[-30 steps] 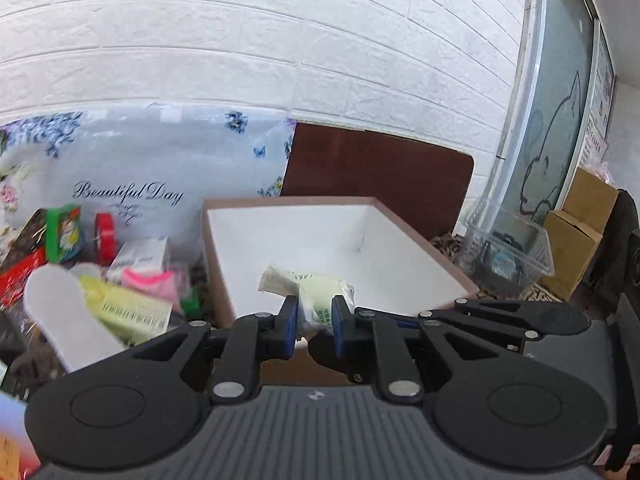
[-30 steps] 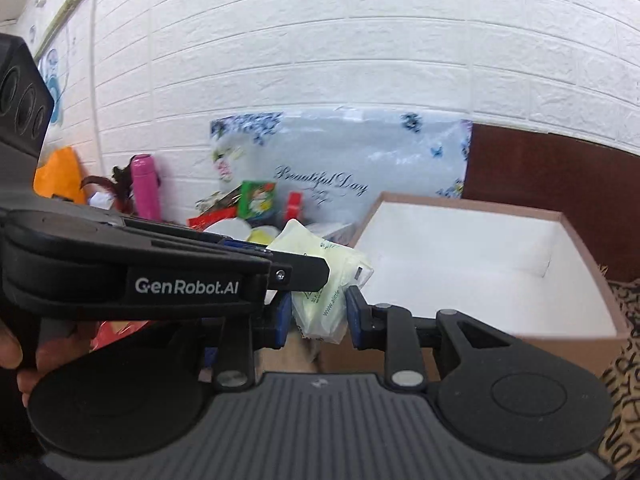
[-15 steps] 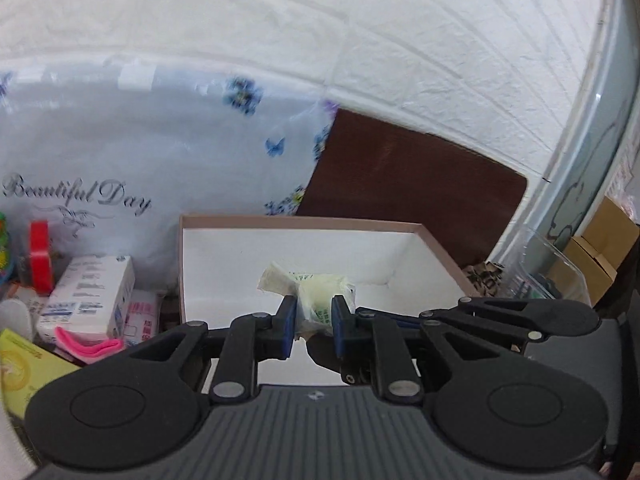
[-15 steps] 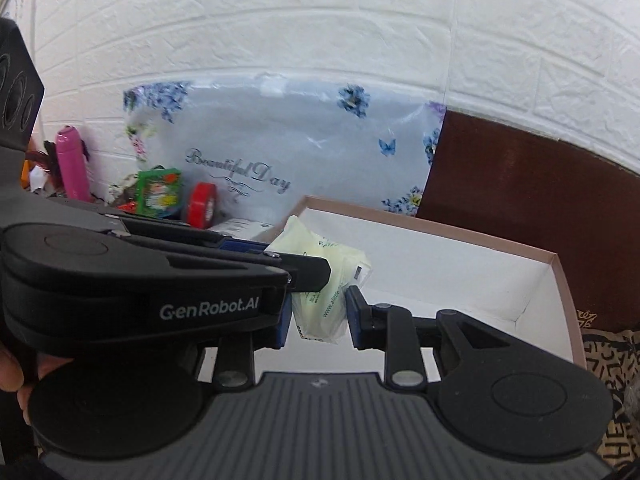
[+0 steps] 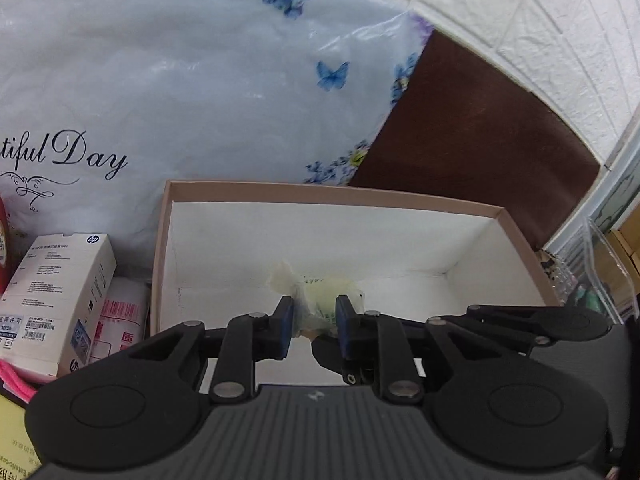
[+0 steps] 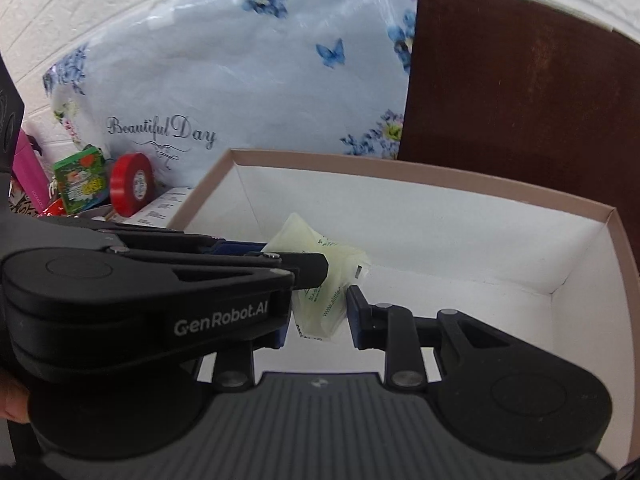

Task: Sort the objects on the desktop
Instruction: 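Carry the wet-wipe packet with the left tool into the brown box and release, then withdraw the left tool from the box back toward the cluttered items, then grasp the red-and-white rectangular box with the left tool, then carry the red-and-white box into the brown box and release it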

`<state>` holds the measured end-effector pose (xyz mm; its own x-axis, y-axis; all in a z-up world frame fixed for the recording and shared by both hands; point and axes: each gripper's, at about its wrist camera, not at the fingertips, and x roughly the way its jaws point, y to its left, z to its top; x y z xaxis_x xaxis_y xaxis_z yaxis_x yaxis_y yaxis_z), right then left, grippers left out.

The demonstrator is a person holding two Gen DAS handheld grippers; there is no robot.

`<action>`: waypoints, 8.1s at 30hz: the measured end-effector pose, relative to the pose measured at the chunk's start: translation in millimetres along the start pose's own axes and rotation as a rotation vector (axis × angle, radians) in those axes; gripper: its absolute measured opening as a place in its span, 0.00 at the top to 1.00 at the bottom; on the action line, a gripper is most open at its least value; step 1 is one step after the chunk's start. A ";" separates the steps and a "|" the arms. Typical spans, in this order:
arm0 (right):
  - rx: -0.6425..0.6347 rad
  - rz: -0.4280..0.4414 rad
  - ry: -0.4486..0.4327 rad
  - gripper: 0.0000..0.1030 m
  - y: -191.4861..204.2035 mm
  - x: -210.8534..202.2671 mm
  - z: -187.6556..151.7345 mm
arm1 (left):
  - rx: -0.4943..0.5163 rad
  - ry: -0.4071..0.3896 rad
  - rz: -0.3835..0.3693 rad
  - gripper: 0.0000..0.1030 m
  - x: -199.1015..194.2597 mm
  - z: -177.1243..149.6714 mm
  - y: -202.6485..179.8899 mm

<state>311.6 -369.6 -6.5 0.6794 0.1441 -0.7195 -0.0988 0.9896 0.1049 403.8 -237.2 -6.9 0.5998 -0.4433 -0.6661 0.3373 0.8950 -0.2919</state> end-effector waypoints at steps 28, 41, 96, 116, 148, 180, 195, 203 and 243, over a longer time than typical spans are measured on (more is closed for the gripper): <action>-0.019 -0.039 0.059 0.11 -12.5 -33.1 -25.3 | 0.076 -0.014 0.068 0.10 -47.7 -20.7 -39.9; -0.005 -0.032 -0.065 0.10 17.4 -95.3 -42.3 | 0.012 -0.064 0.011 0.02 -100.4 -48.0 -44.2; -0.220 0.094 -0.321 0.05 251.7 -148.6 -239.1 | -0.205 -0.263 0.271 0.00 -293.9 -283.5 118.2; -0.475 0.183 -0.278 0.07 361.7 -76.6 -233.1 | -0.252 -0.197 0.174 0.00 -281.9 -279.1 250.7; -0.468 0.234 -0.197 0.40 345.1 -76.0 -235.0 | -0.261 -0.126 0.082 0.39 -285.8 -302.8 215.1; -0.394 0.365 -0.107 0.23 283.0 -107.7 -277.5 | -0.174 -0.042 0.060 0.32 -271.3 -308.1 154.2; -0.415 0.344 -0.329 0.24 261.1 -185.7 -263.1 | -0.069 -0.245 0.041 0.33 -320.5 -275.6 88.7; -0.378 0.228 -0.433 0.24 215.6 -210.8 -234.5 | 0.050 -0.275 -0.033 0.34 -290.5 -221.1 35.7; -0.014 0.026 -0.034 0.24 -59.6 -85.8 -61.0 | 0.014 0.204 -0.142 0.11 24.9 -33.0 -74.3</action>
<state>214.9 -441.0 7.2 0.7006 0.1699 -0.6930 -0.1268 0.9854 0.1134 369.8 -313.1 -24.4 0.3873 -0.5443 -0.7441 0.4187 0.8229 -0.3840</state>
